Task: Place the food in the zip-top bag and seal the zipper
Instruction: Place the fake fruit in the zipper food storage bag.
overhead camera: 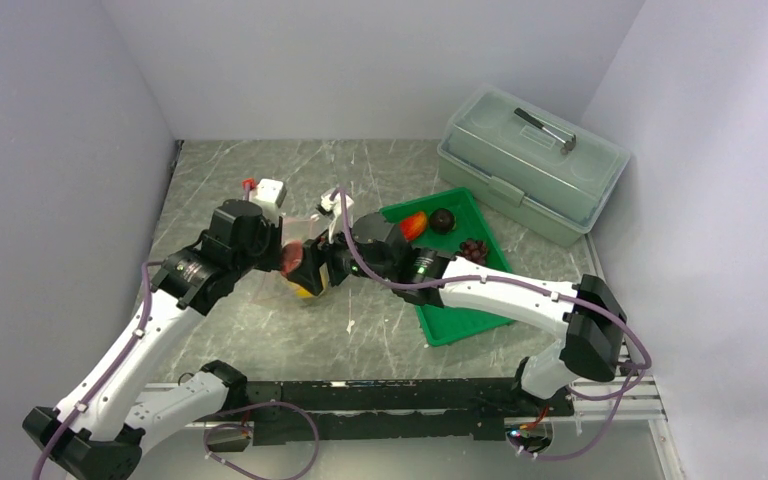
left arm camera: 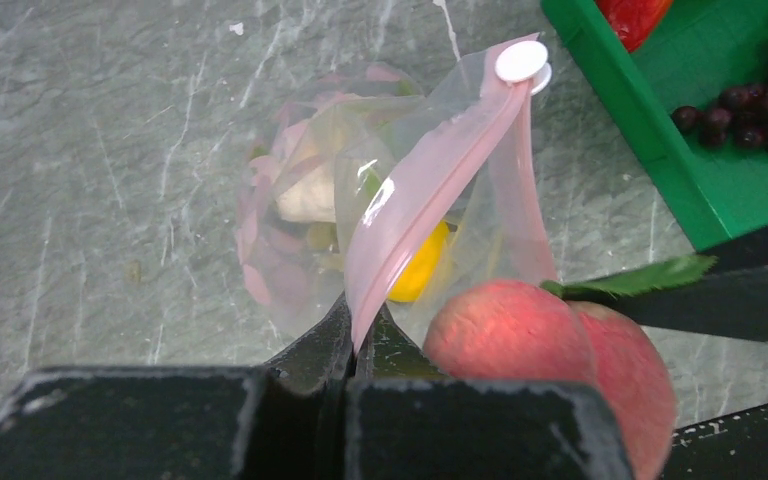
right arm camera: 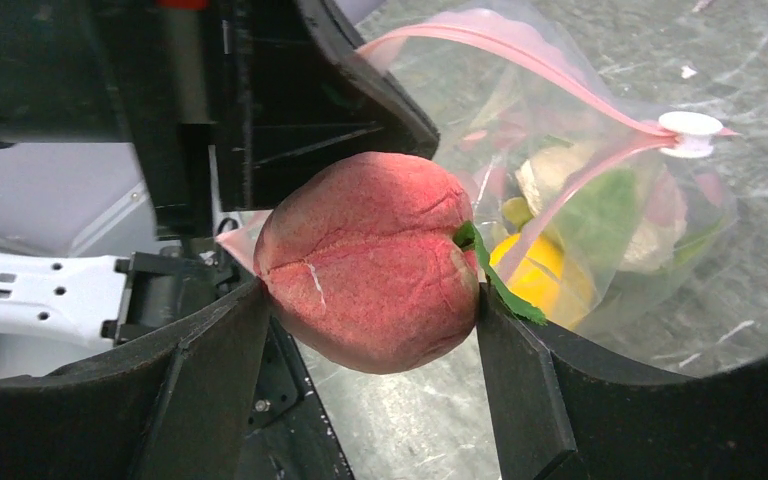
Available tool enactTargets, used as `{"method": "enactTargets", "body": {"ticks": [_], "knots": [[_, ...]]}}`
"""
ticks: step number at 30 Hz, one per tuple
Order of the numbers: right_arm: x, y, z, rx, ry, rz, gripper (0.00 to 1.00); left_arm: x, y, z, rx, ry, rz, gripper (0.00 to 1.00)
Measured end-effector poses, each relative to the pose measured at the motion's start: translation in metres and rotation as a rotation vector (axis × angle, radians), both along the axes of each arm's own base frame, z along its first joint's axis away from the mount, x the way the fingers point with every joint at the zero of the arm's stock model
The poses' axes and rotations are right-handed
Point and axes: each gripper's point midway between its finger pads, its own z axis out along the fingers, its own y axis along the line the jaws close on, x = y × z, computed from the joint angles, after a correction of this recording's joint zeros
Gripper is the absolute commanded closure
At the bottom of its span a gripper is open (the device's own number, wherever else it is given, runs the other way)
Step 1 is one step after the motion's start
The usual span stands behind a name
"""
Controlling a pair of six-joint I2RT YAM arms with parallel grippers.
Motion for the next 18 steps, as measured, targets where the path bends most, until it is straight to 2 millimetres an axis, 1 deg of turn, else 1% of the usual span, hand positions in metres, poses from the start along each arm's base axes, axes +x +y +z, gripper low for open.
{"method": "enactTargets", "body": {"ticks": [4,13,16,18], "knots": [[0.004,-0.002,-0.008,-0.016,0.000,-0.025,0.61,-0.001,-0.006,0.001,-0.021,0.000,-0.023,1.00],[0.010,-0.004,-0.009,-0.021,-0.009,-0.060,0.61,-0.004,-0.010,0.006,-0.048,-0.007,-0.048,1.00],[0.012,-0.005,-0.014,-0.038,-0.008,-0.079,0.61,-0.006,-0.013,0.009,-0.064,-0.016,-0.059,1.00],[0.013,-0.006,-0.022,-0.063,-0.002,-0.093,0.61,-0.008,-0.014,0.012,-0.081,-0.023,-0.066,1.00]]}}
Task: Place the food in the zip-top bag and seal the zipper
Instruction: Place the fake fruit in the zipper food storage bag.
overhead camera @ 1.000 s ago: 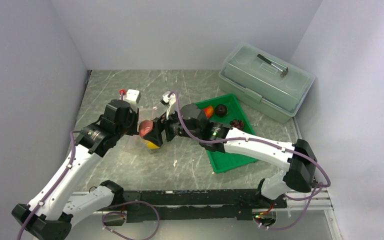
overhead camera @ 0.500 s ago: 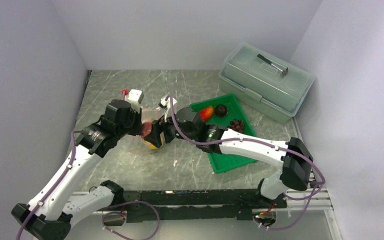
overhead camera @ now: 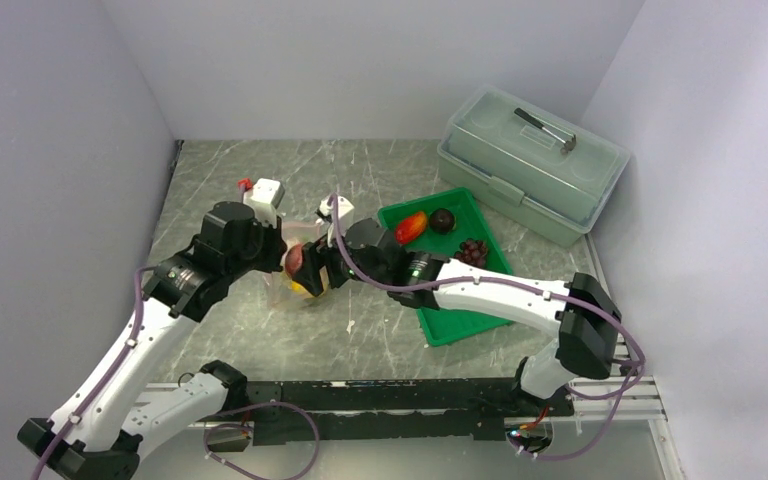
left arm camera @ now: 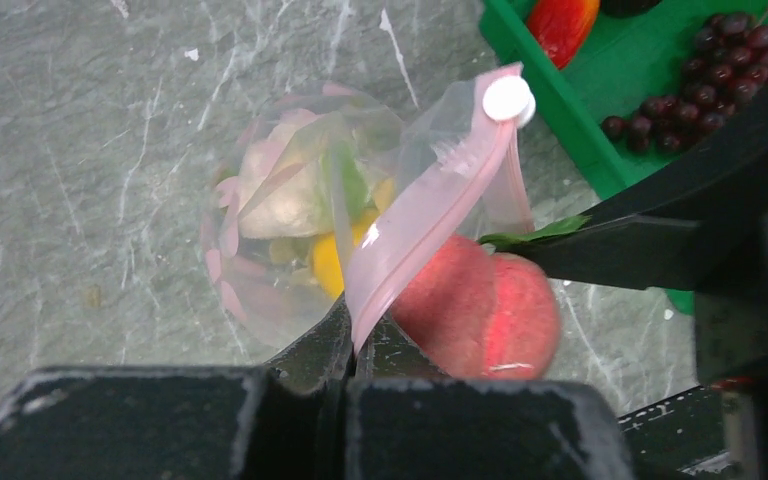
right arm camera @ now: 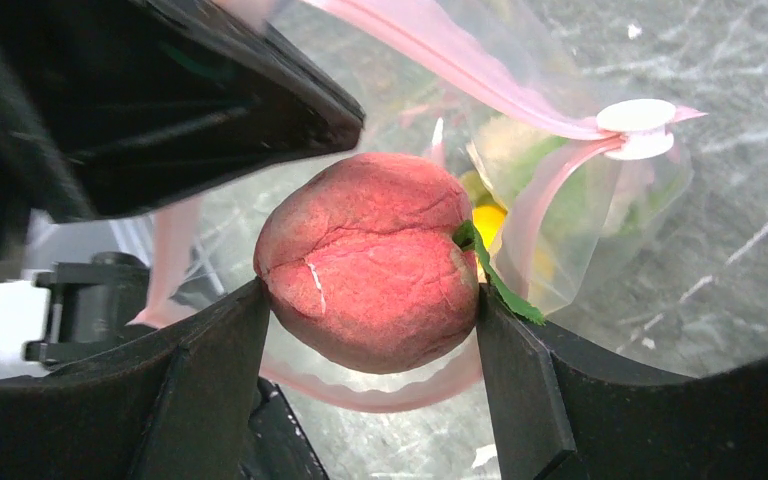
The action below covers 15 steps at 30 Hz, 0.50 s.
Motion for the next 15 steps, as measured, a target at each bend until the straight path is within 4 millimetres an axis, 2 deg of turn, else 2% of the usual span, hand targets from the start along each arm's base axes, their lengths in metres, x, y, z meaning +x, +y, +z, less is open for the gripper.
{"method": "enactTargets", "body": {"ticks": [7,15], "knots": [[-0.007,0.001,-0.034,-0.118,0.030,-0.021,0.56,-0.002,-0.006,0.005,-0.033,-0.007,-0.023,1.00],[-0.012,0.011,-0.035,-0.138,0.027,-0.016,0.41,-0.003,-0.007,0.004,-0.037,-0.004,-0.031,1.00]]}}
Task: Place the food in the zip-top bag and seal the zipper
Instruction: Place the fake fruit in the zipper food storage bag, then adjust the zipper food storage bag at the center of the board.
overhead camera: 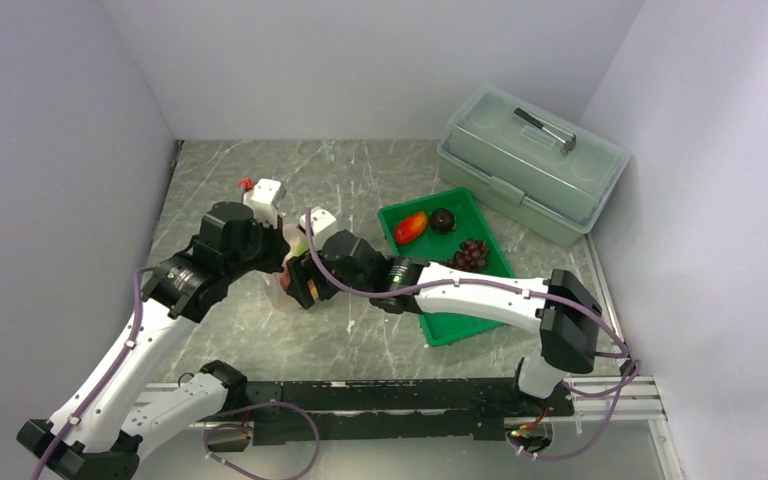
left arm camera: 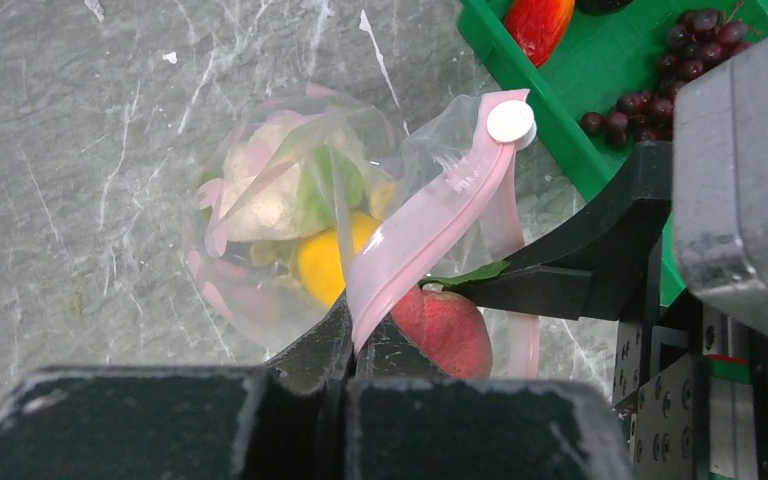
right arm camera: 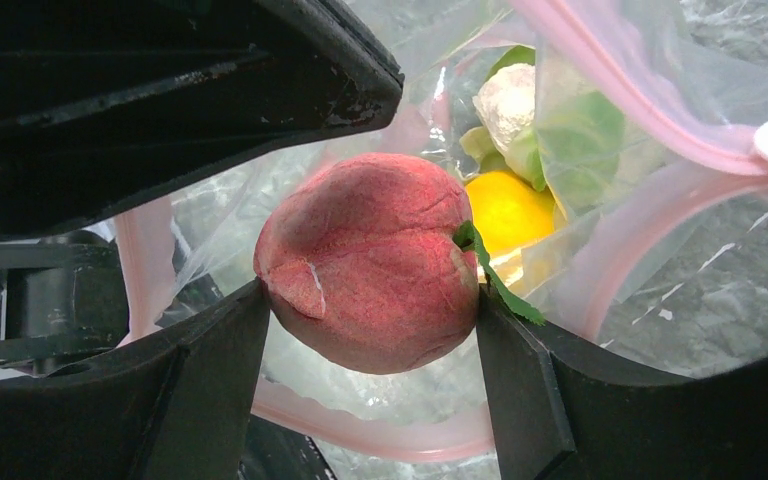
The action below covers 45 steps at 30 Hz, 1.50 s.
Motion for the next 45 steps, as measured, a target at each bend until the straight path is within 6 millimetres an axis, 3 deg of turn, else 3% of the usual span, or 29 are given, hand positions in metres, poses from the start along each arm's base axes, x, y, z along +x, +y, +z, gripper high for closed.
{"method": "enactTargets", "body": {"ticks": [7,17,21,31,45], "knots": [[0.003,0.004,-0.005,-0.015,0.001,-0.011,0.21,0.000,0.000,0.000,0.000,0.000,0.000,1.00],[0.006,0.004,-0.005,-0.012,-0.002,-0.030,0.10,0.000,0.000,0.000,0.001,0.001,0.000,1.00],[0.007,0.001,0.001,-0.001,-0.008,-0.038,0.08,0.000,0.000,0.000,0.001,0.001,0.000,1.00],[-0.002,-0.016,0.040,0.096,-0.043,-0.037,0.07,0.001,-0.001,-0.002,0.002,0.008,0.001,1.00],[-0.011,-0.058,0.078,0.192,-0.096,-0.088,0.08,0.004,0.000,-0.003,-0.006,0.022,0.024,1.00]]}}
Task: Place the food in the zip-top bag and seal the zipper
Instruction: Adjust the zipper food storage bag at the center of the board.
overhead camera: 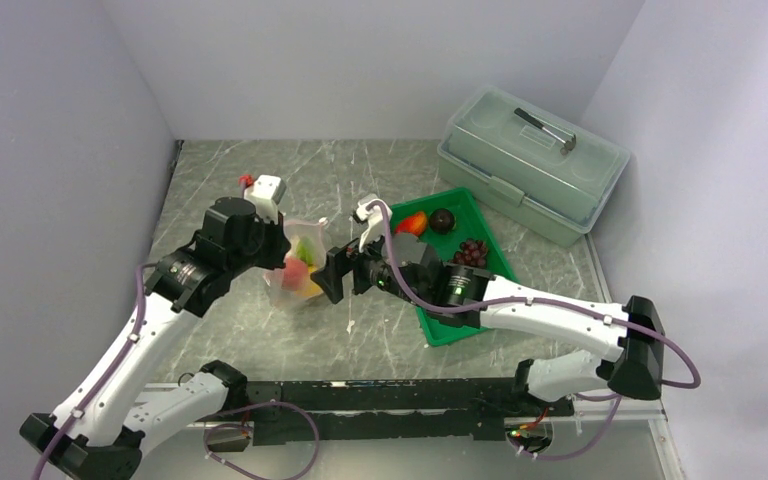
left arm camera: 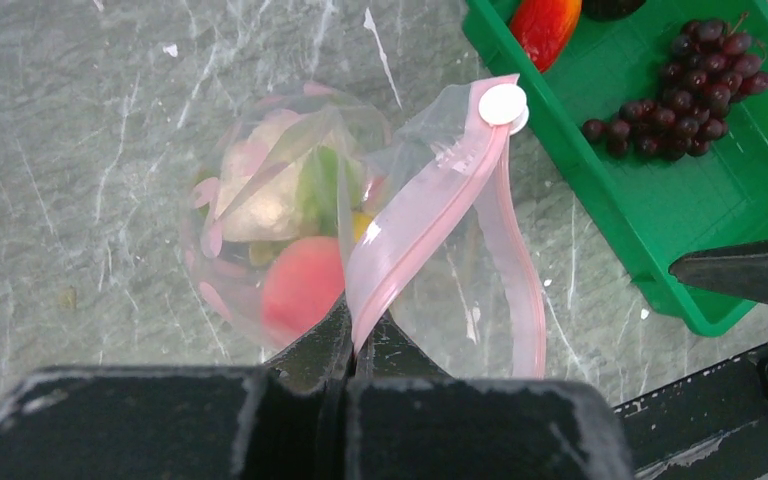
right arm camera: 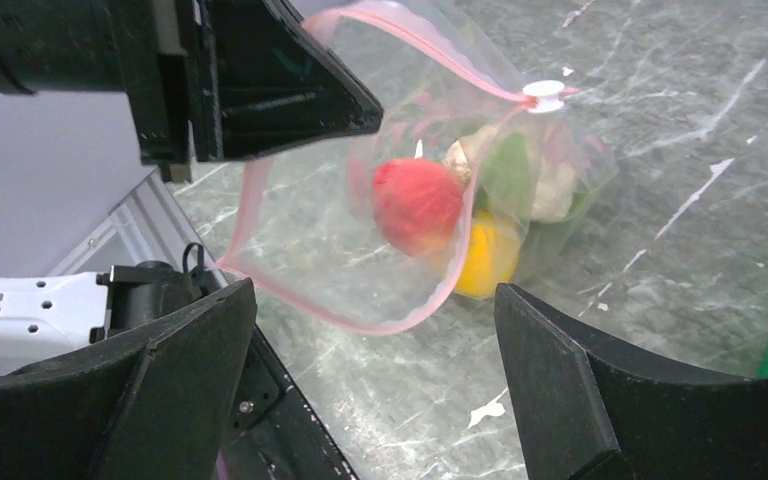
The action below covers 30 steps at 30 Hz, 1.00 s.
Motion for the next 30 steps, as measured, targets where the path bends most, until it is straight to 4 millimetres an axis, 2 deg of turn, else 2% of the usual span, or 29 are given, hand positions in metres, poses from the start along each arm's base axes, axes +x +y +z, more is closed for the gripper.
{"method": "enactTargets", "body": {"ticks": [3,9,12,17,19,24,26,28,30], "knots": [[0.001,-0.007,0.000,0.001,-0.005,-0.019,0.08,0.006,0.000,0.012,0.000,-0.014,0.015,1.00],[0.000,-0.023,-0.003,-0.004,-0.005,-0.049,0.08,0.022,0.011,0.052,0.017,-0.091,0.100,1.00],[-0.002,-0.032,-0.006,-0.004,-0.005,-0.060,0.08,0.025,0.017,0.060,0.025,-0.113,0.136,1.00],[-0.001,-0.047,-0.008,-0.008,-0.008,-0.098,0.09,0.025,0.020,0.055,0.035,-0.094,0.156,1.00],[0.000,-0.053,-0.010,-0.020,-0.008,-0.121,0.09,0.025,0.020,0.047,0.034,-0.072,0.163,1.00],[0.006,-0.067,-0.022,-0.075,-0.002,-0.182,0.09,0.023,0.017,-0.003,0.066,0.053,0.181,1.00],[0.008,-0.072,-0.028,-0.104,0.003,-0.205,0.08,0.023,0.016,-0.015,0.087,0.099,0.185,1.00],[0.009,-0.076,-0.034,-0.127,0.008,-0.224,0.08,0.026,0.015,-0.017,0.104,0.124,0.185,1.00],[0.010,-0.080,-0.038,-0.147,0.011,-0.236,0.08,0.031,0.012,-0.005,0.101,0.118,0.185,1.00]]}}
